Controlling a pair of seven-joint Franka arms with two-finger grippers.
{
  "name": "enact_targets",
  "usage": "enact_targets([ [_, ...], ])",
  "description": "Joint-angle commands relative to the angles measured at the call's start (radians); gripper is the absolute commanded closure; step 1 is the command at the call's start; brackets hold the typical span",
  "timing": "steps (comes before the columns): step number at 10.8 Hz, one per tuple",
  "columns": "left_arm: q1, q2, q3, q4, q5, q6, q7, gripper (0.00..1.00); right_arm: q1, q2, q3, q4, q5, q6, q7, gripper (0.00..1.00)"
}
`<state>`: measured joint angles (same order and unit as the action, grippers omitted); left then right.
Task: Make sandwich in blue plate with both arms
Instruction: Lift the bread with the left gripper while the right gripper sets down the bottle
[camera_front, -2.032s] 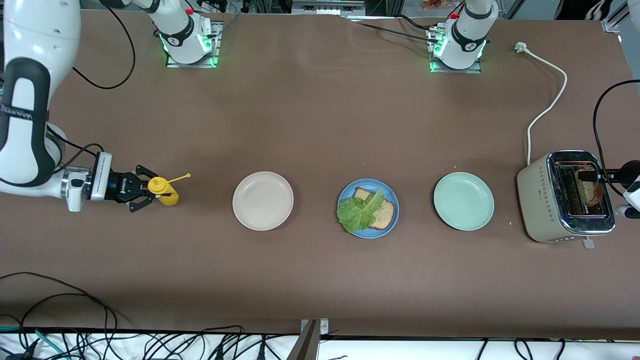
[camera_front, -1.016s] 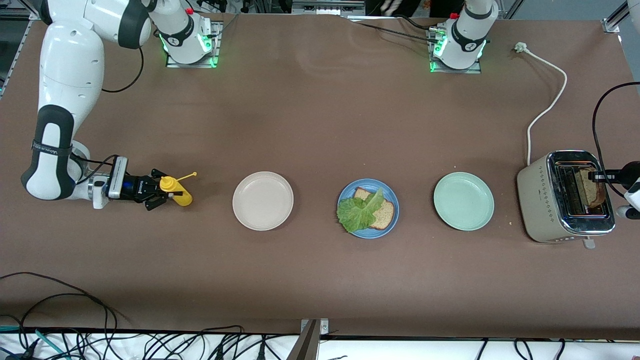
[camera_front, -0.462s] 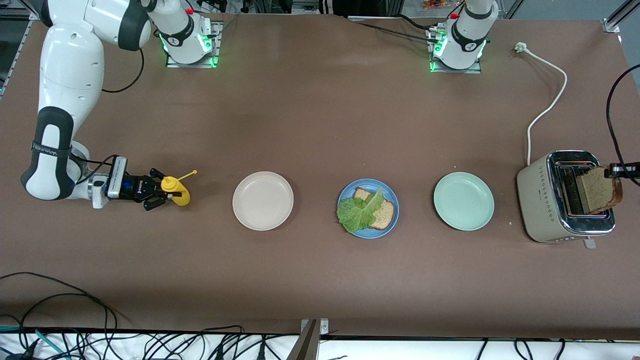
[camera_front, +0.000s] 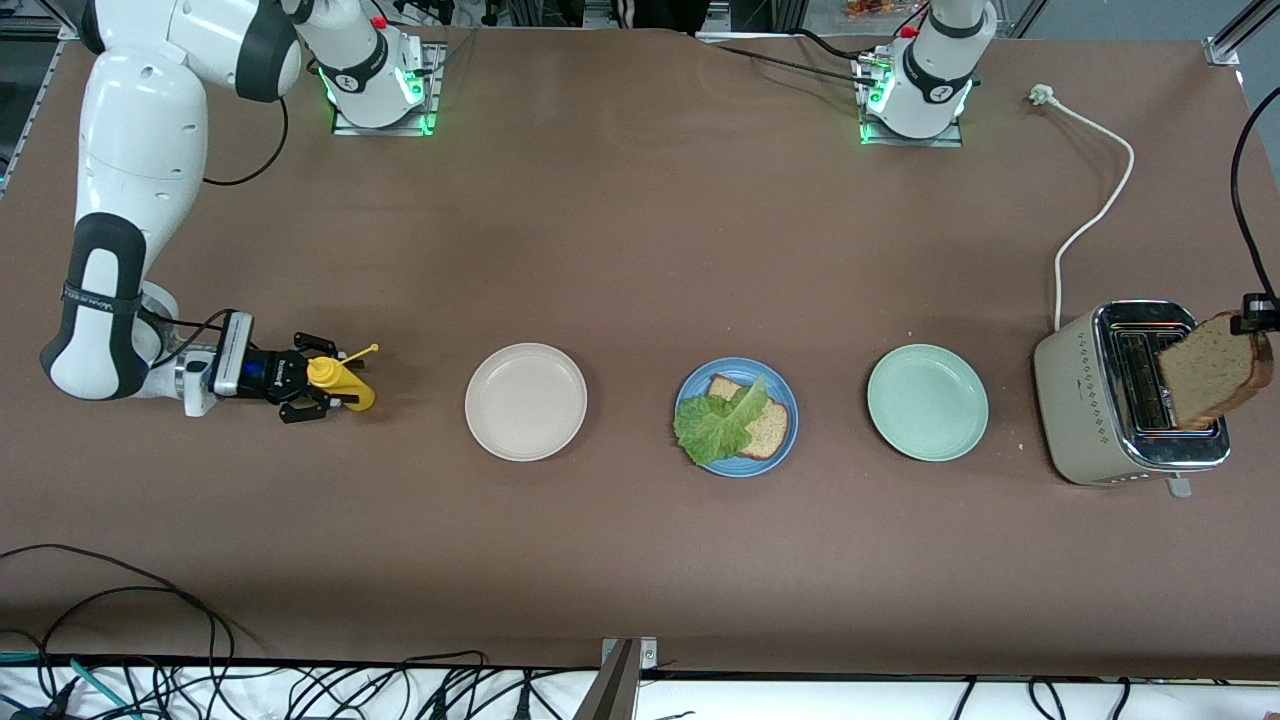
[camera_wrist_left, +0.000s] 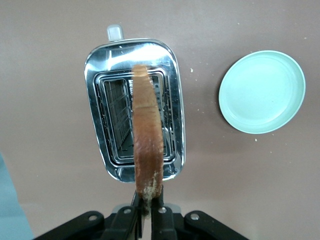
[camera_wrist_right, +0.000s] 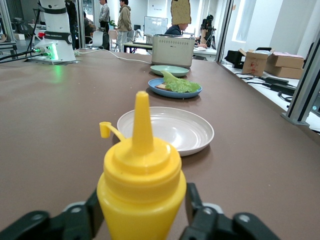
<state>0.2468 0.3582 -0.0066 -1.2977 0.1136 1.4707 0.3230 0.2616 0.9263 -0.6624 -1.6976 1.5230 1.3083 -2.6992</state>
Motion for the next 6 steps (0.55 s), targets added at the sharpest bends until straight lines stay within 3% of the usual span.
enact_targets([
  [1, -0.049, -0.013, 0.002, 0.020, -0.028, -0.052, 0.022, 1.00, -0.005, 0.020, -0.025, 0.022, 0.020, -0.037, 0.027, 0.00],
  [6, -0.067, -0.012, -0.010, 0.014, -0.213, -0.093, 0.011, 1.00, -0.008, 0.022, -0.089, 0.022, 0.003, -0.067, 0.030, 0.00],
])
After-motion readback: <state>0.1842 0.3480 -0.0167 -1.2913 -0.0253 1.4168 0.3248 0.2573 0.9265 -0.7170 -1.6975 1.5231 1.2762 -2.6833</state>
